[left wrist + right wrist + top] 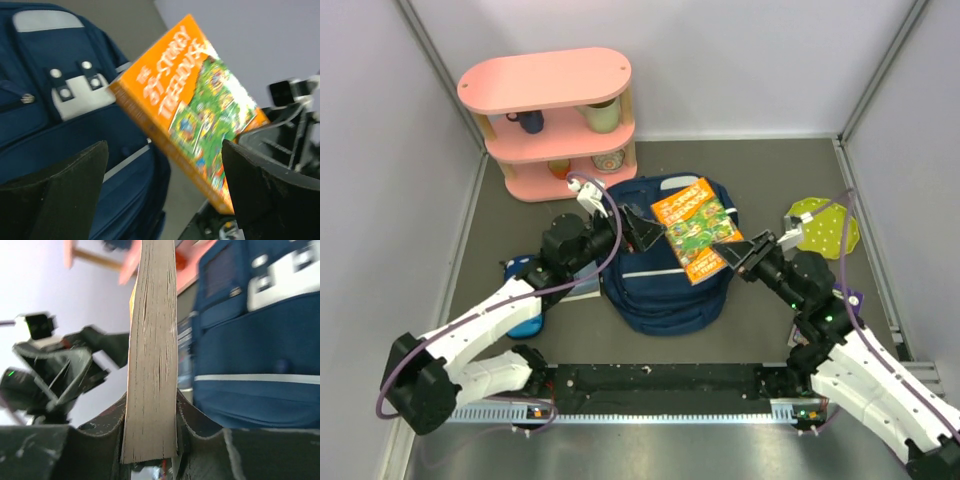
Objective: Pack the student bag
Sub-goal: Pick up the book from the center of the board, then place the book in the student bag.
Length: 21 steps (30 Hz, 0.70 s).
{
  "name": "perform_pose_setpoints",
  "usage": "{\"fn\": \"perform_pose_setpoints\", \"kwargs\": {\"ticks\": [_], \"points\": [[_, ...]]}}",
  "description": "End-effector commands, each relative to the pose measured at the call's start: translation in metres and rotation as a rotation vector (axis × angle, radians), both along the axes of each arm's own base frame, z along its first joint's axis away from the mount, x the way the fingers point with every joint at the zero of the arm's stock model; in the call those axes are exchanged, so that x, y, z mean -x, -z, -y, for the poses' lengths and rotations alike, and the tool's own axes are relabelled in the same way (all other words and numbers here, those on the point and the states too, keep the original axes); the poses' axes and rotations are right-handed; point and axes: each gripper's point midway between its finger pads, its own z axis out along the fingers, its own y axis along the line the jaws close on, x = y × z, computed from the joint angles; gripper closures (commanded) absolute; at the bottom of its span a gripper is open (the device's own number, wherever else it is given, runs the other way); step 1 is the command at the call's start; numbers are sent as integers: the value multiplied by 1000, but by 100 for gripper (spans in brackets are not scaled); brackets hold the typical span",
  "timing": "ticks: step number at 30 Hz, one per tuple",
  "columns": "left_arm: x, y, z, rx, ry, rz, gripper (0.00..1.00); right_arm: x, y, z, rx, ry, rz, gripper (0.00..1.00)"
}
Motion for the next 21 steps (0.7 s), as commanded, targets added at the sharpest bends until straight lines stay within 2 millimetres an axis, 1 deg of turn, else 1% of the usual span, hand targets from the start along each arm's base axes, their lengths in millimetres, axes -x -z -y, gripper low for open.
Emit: {"fn": "perform_pose_setpoints", "kwargs": {"ticks": [1,2,3,4,5,6,7,9,10,11,13,15,17,18,19,21], "points": [[9,19,-25,-305,11,97,1,-9,-18,69,188,329,34,100],[12,25,-26,-355,40,121,1,-7,-16,77,210,357,32,100],[22,32,-22,-384,103,124,1,-6,-7,89,248,404,4,100],[29,39,-15,-415,151,129,1,-2,-11,98,245,433,15,100],[35,44,-12,-473,198,150,1,0,-9,105,260,459,3,100],[41,49,-7,-502,241,161,1,2,-3,116,293,505,-19,100],[51,62,4,-553,300,153,1,4,-1,123,310,526,-27,100],[60,74,9,-664,362,171,1,8,-4,137,320,583,-28,100],[67,90,18,-727,399,162,1,11,1,142,340,592,-43,100],[69,93,23,-762,428,184,3,13,-1,144,336,600,-39,100],[81,114,29,-816,503,150,7,15,-1,148,339,611,-42,100],[89,121,35,-812,565,142,12,18,-3,149,331,607,-42,100],[95,132,38,-819,605,121,16,19,0,148,337,600,-53,100],[96,135,39,-826,612,118,18,19,1,148,337,597,-57,100],[97,143,38,-844,622,102,19,20,3,148,337,599,-62,100],[92,151,36,-877,589,85,21,21,7,147,334,593,-75,100]]}}
